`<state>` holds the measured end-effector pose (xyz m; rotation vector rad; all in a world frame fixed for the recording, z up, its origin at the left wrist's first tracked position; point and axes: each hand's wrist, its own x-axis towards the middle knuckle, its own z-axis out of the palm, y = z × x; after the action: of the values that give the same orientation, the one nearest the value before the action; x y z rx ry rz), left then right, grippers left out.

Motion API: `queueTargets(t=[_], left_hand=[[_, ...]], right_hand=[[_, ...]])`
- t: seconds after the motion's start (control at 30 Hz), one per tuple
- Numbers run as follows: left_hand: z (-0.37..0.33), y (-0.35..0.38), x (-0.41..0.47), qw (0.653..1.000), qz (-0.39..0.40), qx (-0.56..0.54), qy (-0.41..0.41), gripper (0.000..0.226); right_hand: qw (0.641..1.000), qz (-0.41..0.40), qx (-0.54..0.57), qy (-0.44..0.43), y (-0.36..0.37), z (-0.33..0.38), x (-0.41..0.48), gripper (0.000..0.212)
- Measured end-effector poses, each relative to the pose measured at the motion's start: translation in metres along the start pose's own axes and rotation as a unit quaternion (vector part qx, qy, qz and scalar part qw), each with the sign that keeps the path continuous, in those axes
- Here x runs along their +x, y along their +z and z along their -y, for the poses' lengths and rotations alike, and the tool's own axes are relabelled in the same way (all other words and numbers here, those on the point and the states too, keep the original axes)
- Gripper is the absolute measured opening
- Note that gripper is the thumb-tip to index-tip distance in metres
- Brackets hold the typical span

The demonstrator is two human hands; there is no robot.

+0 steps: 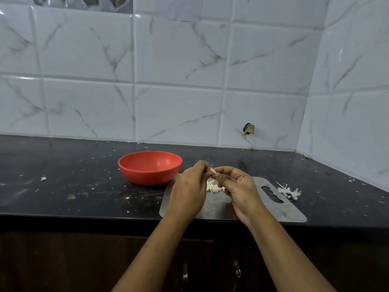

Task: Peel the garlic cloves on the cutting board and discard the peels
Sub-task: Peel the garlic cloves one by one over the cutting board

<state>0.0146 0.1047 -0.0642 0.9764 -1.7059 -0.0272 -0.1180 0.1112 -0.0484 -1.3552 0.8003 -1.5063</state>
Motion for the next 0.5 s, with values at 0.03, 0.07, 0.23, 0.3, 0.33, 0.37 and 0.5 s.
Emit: queueTargets(t=[0.03,0.07,0.23,0.3,0.33,0.37,0.5], left_hand=[[-0.0008,0.0015,-0.001,1.0,-0.004,-0.002,0.003,0.006],[-0.0015,0.0029,-0.0015,1.0,-0.009,-0.005,0.005,0.006],[-0.0054,0.0059,-0.001,1.0,-0.004,-0.009,0.002,0.006],[-0.0061,0.0061,-0.0007,1.0,0.001,-0.001,0.0,0.006],[-0.0069,0.0062,-0.0008,1.0,0.003,0.001,-0.001,0.006],[-0.0079,0.0061,-0.0008,1.0,0.003,0.0,0.0,0.006],[-0.01,0.0106,-0.0032,1.0,0.021,-0.013,0.007,0.006]], right_hand=[[1.0,-0.006,0.002,-0.001,0.0001,-0.0002,0.0003,0.01],[1.0,-0.012,0.006,-0.001,0.0,-0.0005,0.0007,0.011],[0.999,-0.03,0.013,0.002,-0.0012,-0.0022,0.0027,0.013],[0.999,-0.04,0.009,0.003,-0.0008,-0.002,0.0026,0.012],[0.999,-0.043,0.009,0.002,-0.0006,-0.0018,0.0025,0.012],[0.999,-0.047,0.012,0.003,-0.0007,-0.0016,0.0025,0.012],[0.997,-0.064,0.048,0.016,-0.0022,-0.0011,0.0032,0.01]])
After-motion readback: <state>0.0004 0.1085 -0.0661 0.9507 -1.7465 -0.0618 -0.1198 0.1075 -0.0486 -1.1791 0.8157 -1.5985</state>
